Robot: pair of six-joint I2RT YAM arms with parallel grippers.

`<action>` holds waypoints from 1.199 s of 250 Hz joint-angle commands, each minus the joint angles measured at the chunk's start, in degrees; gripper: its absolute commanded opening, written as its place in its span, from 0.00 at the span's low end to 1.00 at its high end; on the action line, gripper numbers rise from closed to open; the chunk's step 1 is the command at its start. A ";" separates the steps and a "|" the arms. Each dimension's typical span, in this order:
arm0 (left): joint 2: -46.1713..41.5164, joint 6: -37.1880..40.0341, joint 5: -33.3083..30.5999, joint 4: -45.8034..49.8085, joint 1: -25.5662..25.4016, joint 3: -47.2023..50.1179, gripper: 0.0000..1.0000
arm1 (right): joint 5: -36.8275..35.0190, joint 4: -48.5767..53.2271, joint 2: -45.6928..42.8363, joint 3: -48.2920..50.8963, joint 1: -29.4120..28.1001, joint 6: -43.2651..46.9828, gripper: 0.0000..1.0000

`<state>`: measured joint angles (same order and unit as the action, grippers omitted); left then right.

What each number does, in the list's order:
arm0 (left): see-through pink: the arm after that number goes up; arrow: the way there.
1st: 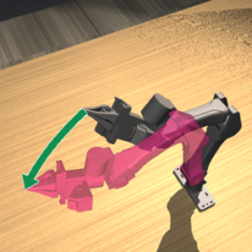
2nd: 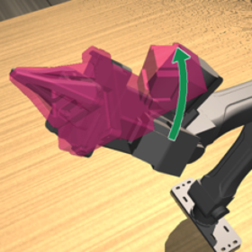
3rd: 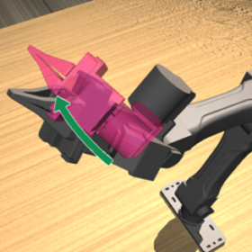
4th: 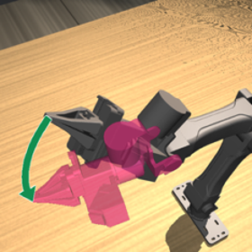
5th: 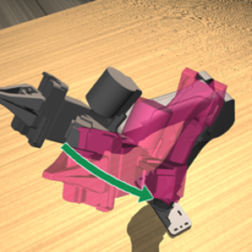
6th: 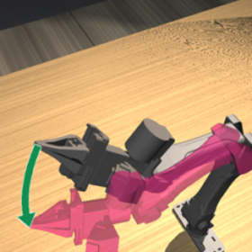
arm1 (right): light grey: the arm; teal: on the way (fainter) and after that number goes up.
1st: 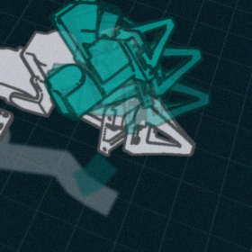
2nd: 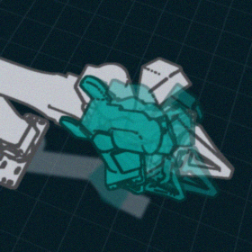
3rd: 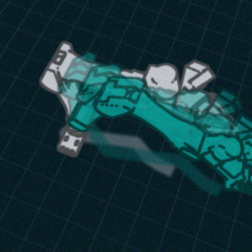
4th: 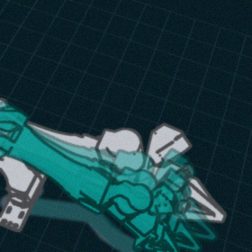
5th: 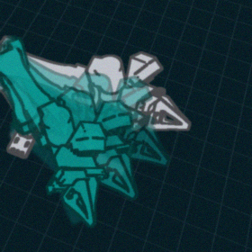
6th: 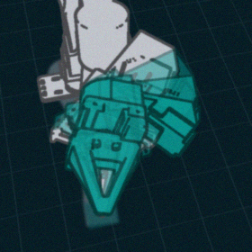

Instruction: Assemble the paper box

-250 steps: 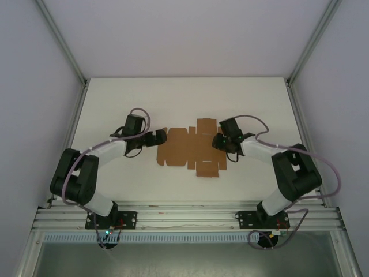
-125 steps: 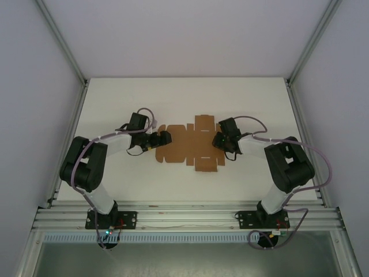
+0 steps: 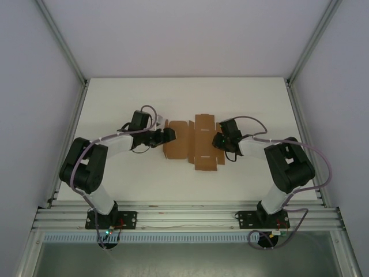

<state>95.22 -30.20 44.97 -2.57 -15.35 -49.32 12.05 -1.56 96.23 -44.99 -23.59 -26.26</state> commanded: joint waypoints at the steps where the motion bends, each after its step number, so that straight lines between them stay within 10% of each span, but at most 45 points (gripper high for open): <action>1: -1.46 0.93 0.74 -3.33 -0.41 -1.24 0.71 | 0.80 4.87 3.11 3.03 0.11 1.87 0.28; 120: 0.72 9.52 -18.33 10.91 -0.41 -6.09 0.42 | -0.98 6.54 1.36 2.41 0.21 2.72 0.26; 172: 0.84 8.16 -12.11 3.89 -0.43 -3.86 0.31 | -0.72 6.05 0.81 2.45 0.17 2.79 0.26; 224: 2.74 5.48 -7.80 -2.08 -0.42 -2.88 0.30 | -0.77 4.12 -0.96 3.54 0.13 3.06 0.26; 300: 7.04 8.96 -21.61 10.83 -1.19 -8.18 0.41 | -0.95 4.30 -0.74 3.57 0.16 2.96 0.26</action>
<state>100.86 -23.22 28.01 3.88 -15.99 -56.23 11.84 -2.57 94.65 -43.20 -23.57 -23.90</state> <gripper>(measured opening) 0.406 0.258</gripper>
